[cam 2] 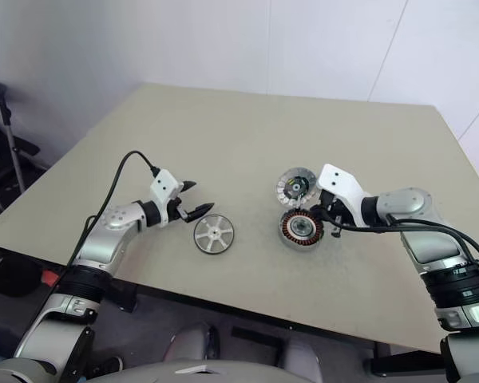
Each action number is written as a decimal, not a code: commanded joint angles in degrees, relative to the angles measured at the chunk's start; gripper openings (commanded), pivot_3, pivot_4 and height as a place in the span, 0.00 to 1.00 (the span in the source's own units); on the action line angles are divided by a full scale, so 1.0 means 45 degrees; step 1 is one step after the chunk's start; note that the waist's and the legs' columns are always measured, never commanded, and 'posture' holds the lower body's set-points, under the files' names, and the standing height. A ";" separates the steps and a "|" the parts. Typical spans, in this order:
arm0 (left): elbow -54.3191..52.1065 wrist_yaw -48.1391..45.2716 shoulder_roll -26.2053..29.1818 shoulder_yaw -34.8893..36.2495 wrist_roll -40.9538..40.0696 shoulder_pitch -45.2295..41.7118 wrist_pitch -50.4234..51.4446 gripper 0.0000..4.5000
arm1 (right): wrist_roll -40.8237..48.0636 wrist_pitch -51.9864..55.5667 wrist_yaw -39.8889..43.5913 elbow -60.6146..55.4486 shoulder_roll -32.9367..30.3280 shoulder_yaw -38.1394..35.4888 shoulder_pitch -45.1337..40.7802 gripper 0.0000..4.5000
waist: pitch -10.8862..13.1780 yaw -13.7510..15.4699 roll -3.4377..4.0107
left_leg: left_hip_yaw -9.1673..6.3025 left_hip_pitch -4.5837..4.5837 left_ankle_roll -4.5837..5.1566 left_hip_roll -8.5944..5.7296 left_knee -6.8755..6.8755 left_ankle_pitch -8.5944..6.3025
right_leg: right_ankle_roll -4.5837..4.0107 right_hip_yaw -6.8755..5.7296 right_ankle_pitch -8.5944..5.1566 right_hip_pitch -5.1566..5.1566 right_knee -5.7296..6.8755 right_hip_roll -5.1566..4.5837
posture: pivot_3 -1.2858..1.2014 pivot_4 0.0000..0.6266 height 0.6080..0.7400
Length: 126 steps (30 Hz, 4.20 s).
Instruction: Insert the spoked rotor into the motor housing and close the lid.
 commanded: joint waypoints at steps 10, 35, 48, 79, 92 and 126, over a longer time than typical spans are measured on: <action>-0.0275 0.0066 0.0136 0.0121 0.0043 -0.0103 -0.0242 1.00 | -0.0040 -0.0067 -0.0086 -0.0429 0.0179 0.0153 -0.0073 0.01 | 0.0000 -0.0002 0.0000 | 0.0000 0.0001 -0.0001 0.0000 0.0002 0.0001 | 0.0000 0.0000 0.0000 0.0001 0.0003 0.0000 | 0.52 0.00 1.00; -0.0220 0.0116 0.0148 0.0116 0.0046 -0.0105 -0.0238 1.00 | -0.0061 -0.0035 -0.0137 -0.0605 0.0090 0.0301 0.0190 0.01 | 0.0000 -0.0004 0.0000 | -0.0001 0.0002 -0.0003 0.0000 0.0006 0.0002 | 0.0000 0.0000 0.0000 0.0002 0.0009 0.0000 | 0.52 0.00 1.00; -0.0087 0.0113 0.0159 0.0129 0.0064 -0.0223 -0.0286 1.00 | -0.0525 -0.0534 -0.0312 0.0507 0.0354 0.0879 0.0510 0.01 | -0.0004 -0.0001 -0.0005 | -0.0002 0.0049 -0.0003 0.0000 0.0012 0.0002 | 0.0001 0.0001 -0.0001 0.0049 0.0012 -0.0001 | 0.52 0.00 1.00; 0.0018 0.0134 0.0180 0.0160 0.0083 -0.0233 -0.0399 1.00 | -0.0606 -0.0570 -0.0470 0.0428 0.0362 0.0678 0.0542 0.01 | -0.0005 -0.0008 -0.0007 | -0.0002 0.0051 -0.0005 0.0000 0.0012 0.0003 | 0.0002 0.0005 -0.0001 0.0046 0.0015 -0.0001 | 0.52 0.00 1.00; -0.0009 0.0136 0.0120 0.0111 0.0076 -0.0157 -0.0384 1.00 | 0.0288 -0.0096 -0.0174 -0.1010 -0.0186 -0.0391 -0.0088 0.01 | -0.0005 0.0001 -0.0007 | -0.0003 0.0035 -0.0008 0.0000 0.0000 0.0005 | 0.0001 0.0006 -0.0001 0.0026 0.0017 0.0000 | 0.52 0.00 1.00; 0.0035 0.0103 0.0158 0.0094 0.0099 -0.0211 -0.0387 1.00 | 0.0318 -0.0109 -0.0469 -0.0891 0.0026 -0.0186 -0.0025 0.01 | -0.0009 -0.0005 -0.0012 | -0.0002 0.0001 -0.0011 -0.0004 -0.0008 0.0008 | 0.0000 0.0009 -0.0001 -0.0010 0.0014 0.0000 | 0.52 0.00 1.00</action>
